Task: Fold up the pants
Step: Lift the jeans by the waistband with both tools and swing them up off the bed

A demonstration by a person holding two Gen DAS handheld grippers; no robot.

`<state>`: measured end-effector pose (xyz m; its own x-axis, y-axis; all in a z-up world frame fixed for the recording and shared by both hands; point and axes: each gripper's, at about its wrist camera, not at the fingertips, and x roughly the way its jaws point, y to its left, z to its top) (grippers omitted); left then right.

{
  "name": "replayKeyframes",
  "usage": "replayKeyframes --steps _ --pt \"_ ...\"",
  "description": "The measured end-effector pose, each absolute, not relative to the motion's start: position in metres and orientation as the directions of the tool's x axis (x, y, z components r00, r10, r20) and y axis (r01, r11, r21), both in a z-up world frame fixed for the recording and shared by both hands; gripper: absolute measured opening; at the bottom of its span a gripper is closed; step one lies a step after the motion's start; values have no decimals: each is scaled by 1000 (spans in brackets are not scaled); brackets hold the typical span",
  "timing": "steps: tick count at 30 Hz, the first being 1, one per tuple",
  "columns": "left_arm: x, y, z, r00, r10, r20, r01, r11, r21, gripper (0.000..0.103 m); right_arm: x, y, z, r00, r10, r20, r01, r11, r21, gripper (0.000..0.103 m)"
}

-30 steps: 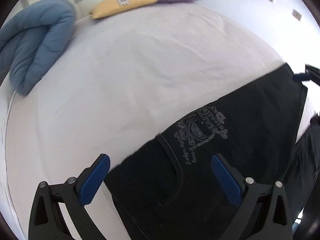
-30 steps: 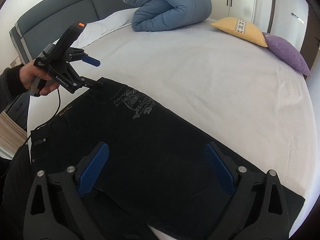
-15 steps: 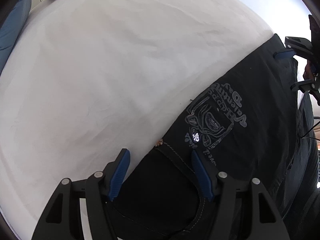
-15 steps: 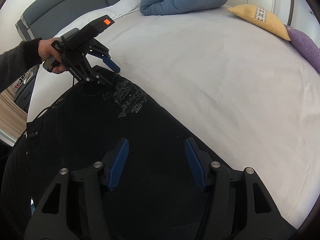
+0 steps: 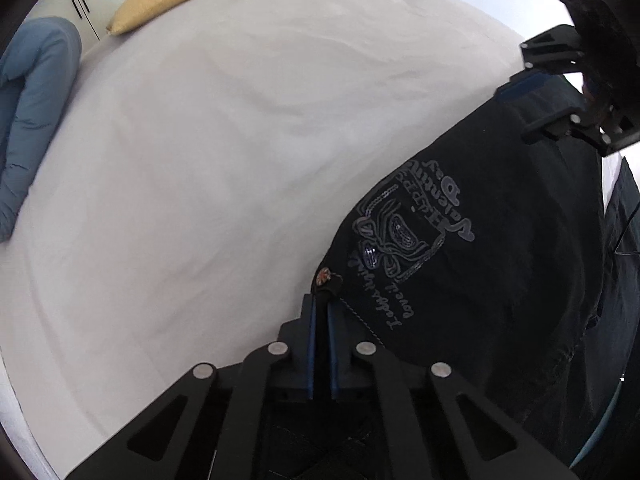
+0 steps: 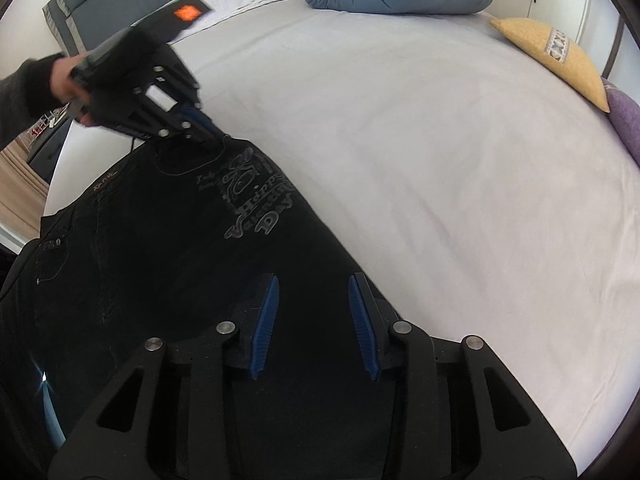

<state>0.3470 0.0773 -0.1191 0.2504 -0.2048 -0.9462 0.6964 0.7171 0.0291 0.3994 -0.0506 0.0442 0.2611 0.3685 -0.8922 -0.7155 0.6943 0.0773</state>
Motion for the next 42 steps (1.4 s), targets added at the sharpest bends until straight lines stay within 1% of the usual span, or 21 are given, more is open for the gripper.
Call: replayKeyframes --steps 4,8,10,11,14,20,27,28,29,30,31,33,39,42 --pt "303 86 -90 341 -229 -912 713 696 92 4 405 -41 45 260 354 -898 -734 677 55 35" --pt "261 97 -85 382 -247 -890 720 683 120 3 406 -29 46 227 349 -909 -762 645 57 35" --pt "260 98 -78 399 -246 -883 720 681 135 3 405 -21 43 200 336 -920 -779 624 59 35" --pt "276 99 -79 398 -247 -883 721 680 134 3 404 -17 42 189 327 -926 -790 611 55 35" --pt "283 88 -79 405 -247 -880 719 680 140 3 403 -8 36 176 284 -942 -809 588 26 35" --pt "272 89 -79 409 -266 -873 727 673 135 3 410 -6 32 160 238 -958 -808 589 12 35" --pt "269 98 -77 412 -274 -869 732 667 137 3 422 5 31 68 217 -974 -834 549 64 35" --pt "266 98 -76 413 -273 -869 730 669 137 3 422 7 31 58 216 -975 -836 544 71 34" --pt "264 98 -76 413 -272 -869 729 671 136 3 419 7 31 52 218 -975 -839 538 76 31" --pt "264 98 -76 414 -271 -869 728 671 138 3 415 6 32 48 224 -973 -842 533 81 20" --pt "263 98 -76 415 -269 -869 728 672 140 3 412 5 35 51 233 -971 -844 531 83 13" --pt "262 98 -76 419 -267 -868 725 673 143 3 405 -1 40 63 255 -965 -829 551 91 7" --pt "255 98 -73 434 -262 -862 712 686 150 3 374 -9 62 121 327 -937 -788 605 109 2" --pt "247 100 -71 433 -259 -863 717 680 156 3 354 -8 65 185 278 -943 -819 574 9 2"
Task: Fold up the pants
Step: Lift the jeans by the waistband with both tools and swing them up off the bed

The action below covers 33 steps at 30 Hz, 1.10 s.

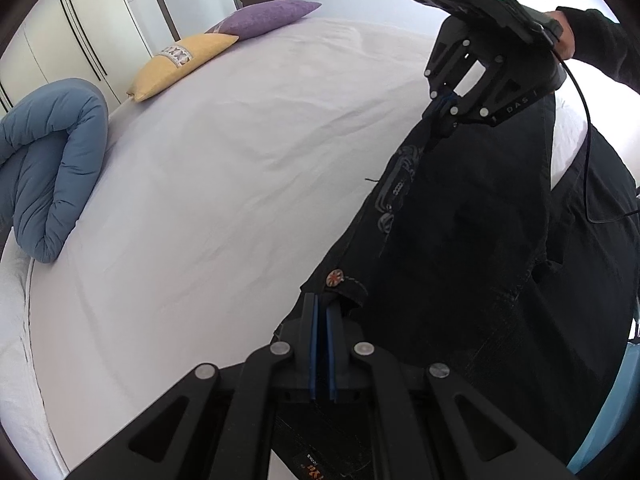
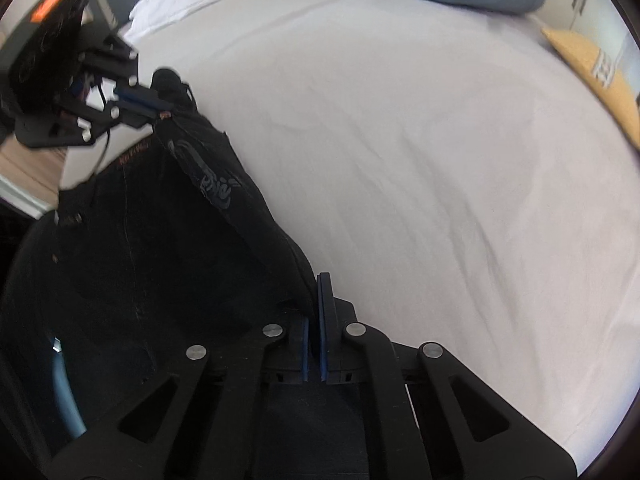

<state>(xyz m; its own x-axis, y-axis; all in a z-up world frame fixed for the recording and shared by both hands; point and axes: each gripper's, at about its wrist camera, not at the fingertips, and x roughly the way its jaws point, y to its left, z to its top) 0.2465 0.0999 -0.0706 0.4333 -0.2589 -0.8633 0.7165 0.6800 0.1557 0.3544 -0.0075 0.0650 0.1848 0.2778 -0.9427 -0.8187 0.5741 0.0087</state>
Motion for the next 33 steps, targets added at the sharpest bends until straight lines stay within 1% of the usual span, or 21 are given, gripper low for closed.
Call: replayKeyframes --steps 4,8,10,12,14,16,18,25,29,30,33 --pt "240 107 -67 429 -257 -866 710 688 148 3 329 13 71 284 183 -941 -868 466 -172 1" --pt "231 110 -68 430 -255 -866 711 687 150 3 293 29 72 386 96 -918 -888 309 -341 1" --pt "226 112 -68 428 -263 -865 713 686 144 3 268 37 66 464 41 -885 -876 168 -452 1" --pt "218 113 -68 432 -267 -861 717 680 149 3 241 45 56 531 3 -847 -847 19 -531 1" --pt "209 114 -67 430 -274 -860 722 677 146 3 206 48 40 613 -9 -790 -778 -185 -601 1" --pt "199 115 -67 426 -276 -861 728 669 146 3 175 55 17 665 -1 -747 -702 -341 -625 1" --pt "187 112 -69 432 -267 -861 735 658 165 3 155 53 8 678 10 -735 -665 -419 -619 1" --pt "139 107 -71 439 -258 -860 769 602 212 3 101 44 -13 730 39 -683 -565 -528 -634 1" --pt "108 102 -82 433 -221 -874 795 550 255 3 58 38 -18 743 69 -665 -507 -591 -627 1" --pt "100 102 -85 433 -208 -877 802 533 270 3 50 34 -12 744 78 -664 -496 -602 -626 1" --pt "82 101 -91 420 -190 -888 818 503 279 3 19 36 -19 754 97 -650 -454 -638 -622 1"
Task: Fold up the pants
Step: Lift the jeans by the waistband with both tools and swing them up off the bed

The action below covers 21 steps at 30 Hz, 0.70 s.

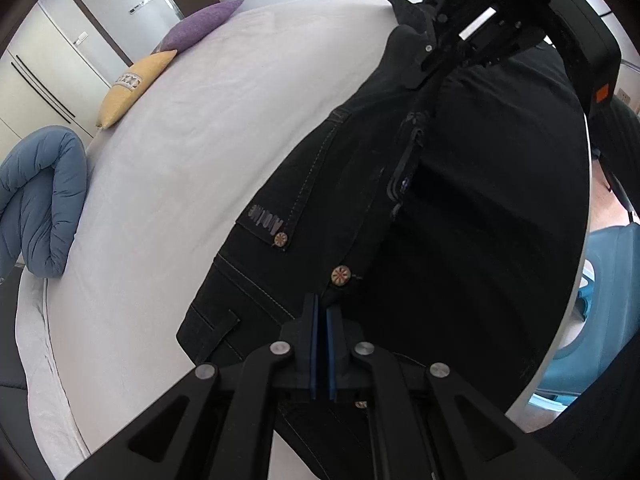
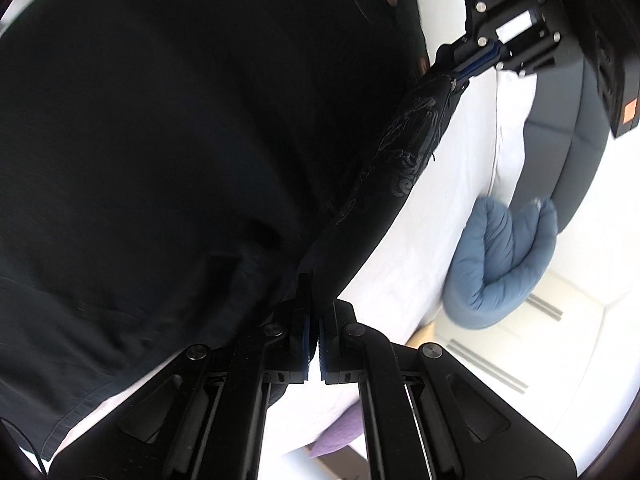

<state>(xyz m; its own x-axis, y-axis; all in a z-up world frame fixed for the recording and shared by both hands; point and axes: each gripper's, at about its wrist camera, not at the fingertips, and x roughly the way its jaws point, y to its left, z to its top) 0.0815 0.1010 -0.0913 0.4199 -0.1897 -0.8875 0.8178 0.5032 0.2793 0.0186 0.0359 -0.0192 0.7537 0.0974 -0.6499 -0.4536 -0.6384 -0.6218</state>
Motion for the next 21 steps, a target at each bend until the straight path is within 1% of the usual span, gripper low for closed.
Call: replayKeyframes --steps 1,8,15,18,21 --pt "74 100 -93 423 -181 -888 822 488 292 3 2 42 -27 754 101 -649 -445 -647 -619 1" --pt "18 88 -114 454 -96 -886 860 309 407 3 -64 50 -33 737 123 -665 -419 -689 -592 1" --pt "-18 88 -136 459 -30 -888 874 196 445 3 -121 66 -45 700 142 -700 -419 -712 -564 1" --pt "-27 93 -141 449 -28 -893 880 187 437 3 -132 70 -52 695 140 -705 -419 -718 -556 1" --pt "-28 96 -141 445 -33 -895 882 187 432 3 -124 74 -52 696 136 -705 -421 -718 -554 1"
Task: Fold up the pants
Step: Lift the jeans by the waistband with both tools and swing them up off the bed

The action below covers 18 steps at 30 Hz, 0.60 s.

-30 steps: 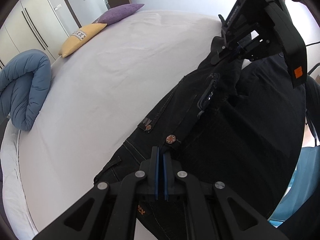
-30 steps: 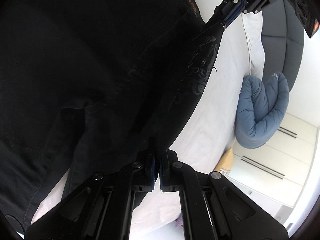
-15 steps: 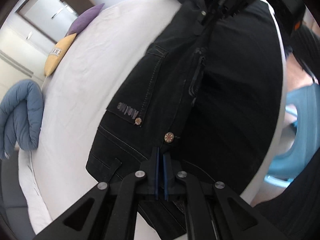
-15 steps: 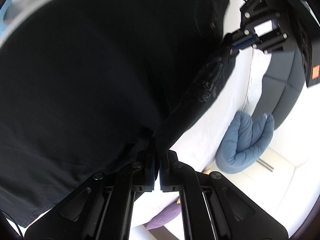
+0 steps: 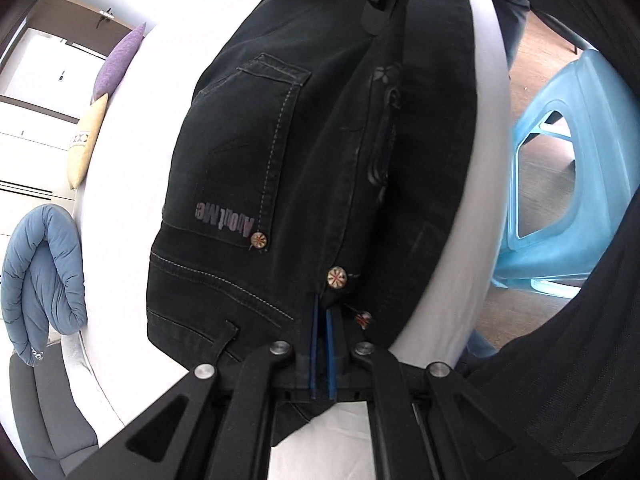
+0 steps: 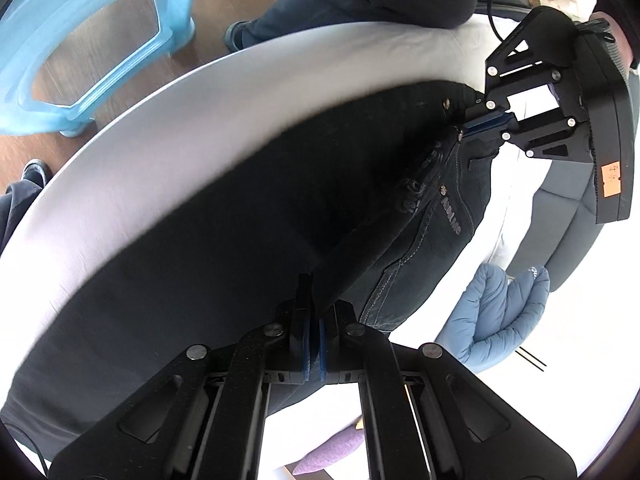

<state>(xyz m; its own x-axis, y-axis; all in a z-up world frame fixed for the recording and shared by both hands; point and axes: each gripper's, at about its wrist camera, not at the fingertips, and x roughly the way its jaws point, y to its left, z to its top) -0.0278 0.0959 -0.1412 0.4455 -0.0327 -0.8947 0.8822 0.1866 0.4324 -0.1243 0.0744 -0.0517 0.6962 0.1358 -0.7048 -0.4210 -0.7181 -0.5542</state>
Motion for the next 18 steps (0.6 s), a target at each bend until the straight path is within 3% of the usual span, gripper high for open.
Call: replayKeyframes --steps 18 --pt "-50 102 -145 424 -34 -905 889 207 408 3 -156 99 -55 681 100 -725 -487 -678 -551 2"
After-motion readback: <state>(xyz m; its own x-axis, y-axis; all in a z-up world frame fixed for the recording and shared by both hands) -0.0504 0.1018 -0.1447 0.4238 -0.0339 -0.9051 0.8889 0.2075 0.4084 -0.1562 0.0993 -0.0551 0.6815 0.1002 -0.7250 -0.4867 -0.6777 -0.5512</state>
